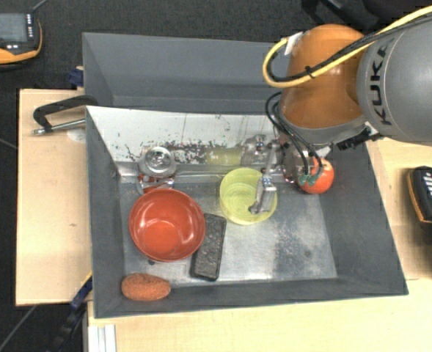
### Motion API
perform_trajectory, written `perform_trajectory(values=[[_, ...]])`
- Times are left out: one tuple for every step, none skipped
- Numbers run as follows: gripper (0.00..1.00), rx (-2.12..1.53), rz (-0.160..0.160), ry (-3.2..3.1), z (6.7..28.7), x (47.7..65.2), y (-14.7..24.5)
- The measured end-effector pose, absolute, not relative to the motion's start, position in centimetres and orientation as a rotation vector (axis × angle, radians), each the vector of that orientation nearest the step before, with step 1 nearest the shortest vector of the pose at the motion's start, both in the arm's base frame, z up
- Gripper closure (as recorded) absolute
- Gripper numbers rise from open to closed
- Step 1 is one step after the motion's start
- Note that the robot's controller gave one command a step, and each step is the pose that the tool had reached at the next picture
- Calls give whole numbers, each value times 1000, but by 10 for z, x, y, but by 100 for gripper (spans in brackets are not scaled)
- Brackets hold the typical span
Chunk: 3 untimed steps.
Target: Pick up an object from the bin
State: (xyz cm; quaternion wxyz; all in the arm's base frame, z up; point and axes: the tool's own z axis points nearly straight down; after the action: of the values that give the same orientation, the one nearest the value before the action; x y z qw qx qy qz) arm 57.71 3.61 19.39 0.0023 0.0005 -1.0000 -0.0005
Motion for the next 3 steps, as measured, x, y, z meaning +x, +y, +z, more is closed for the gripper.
perform_trajectory(values=[[100, -1, -3, -3145, 199, 578, 36], [100, 177, -6, -3147, 191, 588, 73], [100, 126, -15, -3148, 192, 540, 157]])
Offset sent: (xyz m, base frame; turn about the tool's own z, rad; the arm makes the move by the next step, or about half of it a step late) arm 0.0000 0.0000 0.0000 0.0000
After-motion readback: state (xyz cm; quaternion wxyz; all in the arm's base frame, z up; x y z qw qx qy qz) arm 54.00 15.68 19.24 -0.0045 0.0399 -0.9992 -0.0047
